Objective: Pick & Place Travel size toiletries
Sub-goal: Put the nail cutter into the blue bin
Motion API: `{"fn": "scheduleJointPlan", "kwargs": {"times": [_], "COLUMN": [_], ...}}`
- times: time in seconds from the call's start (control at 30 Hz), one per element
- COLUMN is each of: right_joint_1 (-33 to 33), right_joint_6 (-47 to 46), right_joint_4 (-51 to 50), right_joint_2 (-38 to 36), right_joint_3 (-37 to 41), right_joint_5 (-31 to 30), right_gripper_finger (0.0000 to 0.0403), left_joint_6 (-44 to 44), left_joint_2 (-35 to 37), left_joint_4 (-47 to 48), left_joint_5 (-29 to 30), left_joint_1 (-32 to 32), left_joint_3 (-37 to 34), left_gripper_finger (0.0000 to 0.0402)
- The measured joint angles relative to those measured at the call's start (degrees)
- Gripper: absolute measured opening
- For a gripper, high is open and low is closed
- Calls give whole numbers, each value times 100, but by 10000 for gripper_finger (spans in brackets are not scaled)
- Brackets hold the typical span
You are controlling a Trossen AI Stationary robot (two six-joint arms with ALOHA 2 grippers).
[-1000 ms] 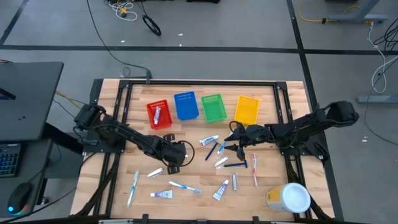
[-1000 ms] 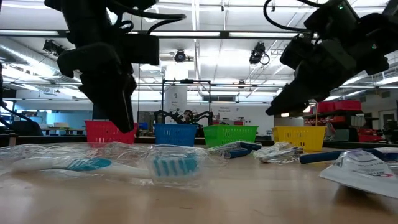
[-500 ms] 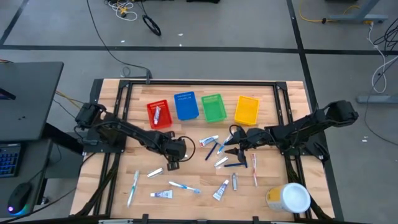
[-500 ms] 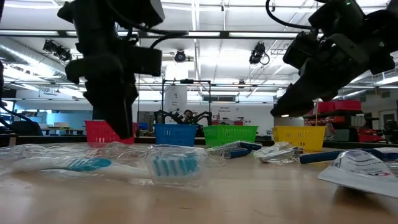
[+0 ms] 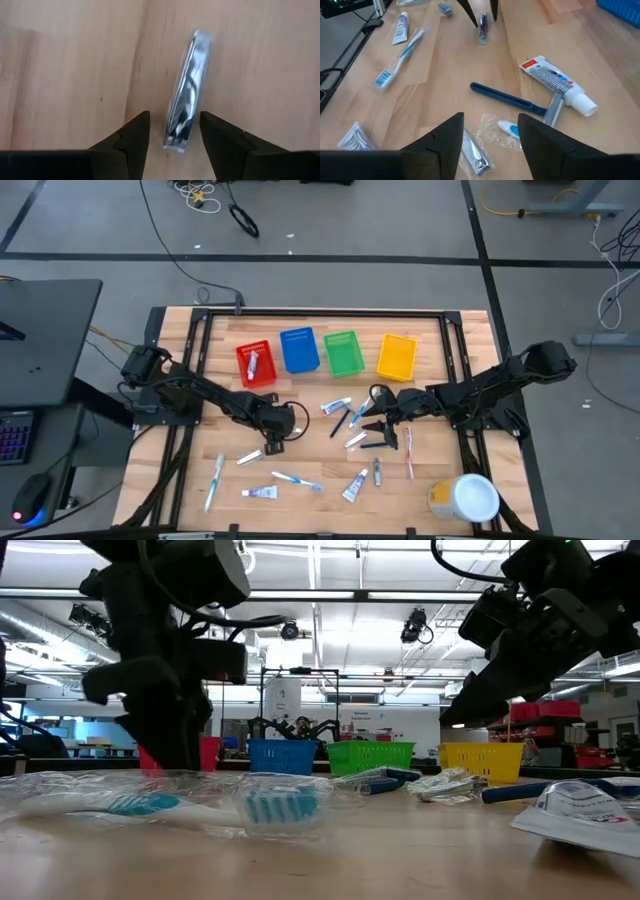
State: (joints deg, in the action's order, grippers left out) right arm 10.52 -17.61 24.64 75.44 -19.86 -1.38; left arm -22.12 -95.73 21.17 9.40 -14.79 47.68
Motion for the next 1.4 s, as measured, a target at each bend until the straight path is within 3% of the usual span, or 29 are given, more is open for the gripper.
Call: {"fn": "scheduleJointPlan", "kwargs": {"times": [0.43, 0.7, 0.83, 1.1, 1.4], "right_joint_1": [-2, -2, -2, -2, -2], "right_joint_6": [4, 3, 4, 4, 4], "right_joint_4": [2, 13, 45, 279, 294], "right_joint_2": [0, 0, 0, -2, -2], "right_joint_3": [0, 0, 0, 0, 0], "right_joint_5": [-1, -1, 0, 0, 1], "right_gripper_finger": [197, 197, 197, 197, 197], "left_joint_6": [-30, -399, -269, 348, 1134], "left_joint_2": [-9, -11, -8, 0, 7], "left_joint_4": [-598, -916, -904, -679, -197], "left_joint_5": [54, 1019, 1302, 1788, 1694], "left_joint_1": [-2, 19, 198, 1042, 2101], "left_joint_3": [-115, 51, 355, 984, 1303], "left_gripper_finger": [62, 78, 60, 60, 60]}}
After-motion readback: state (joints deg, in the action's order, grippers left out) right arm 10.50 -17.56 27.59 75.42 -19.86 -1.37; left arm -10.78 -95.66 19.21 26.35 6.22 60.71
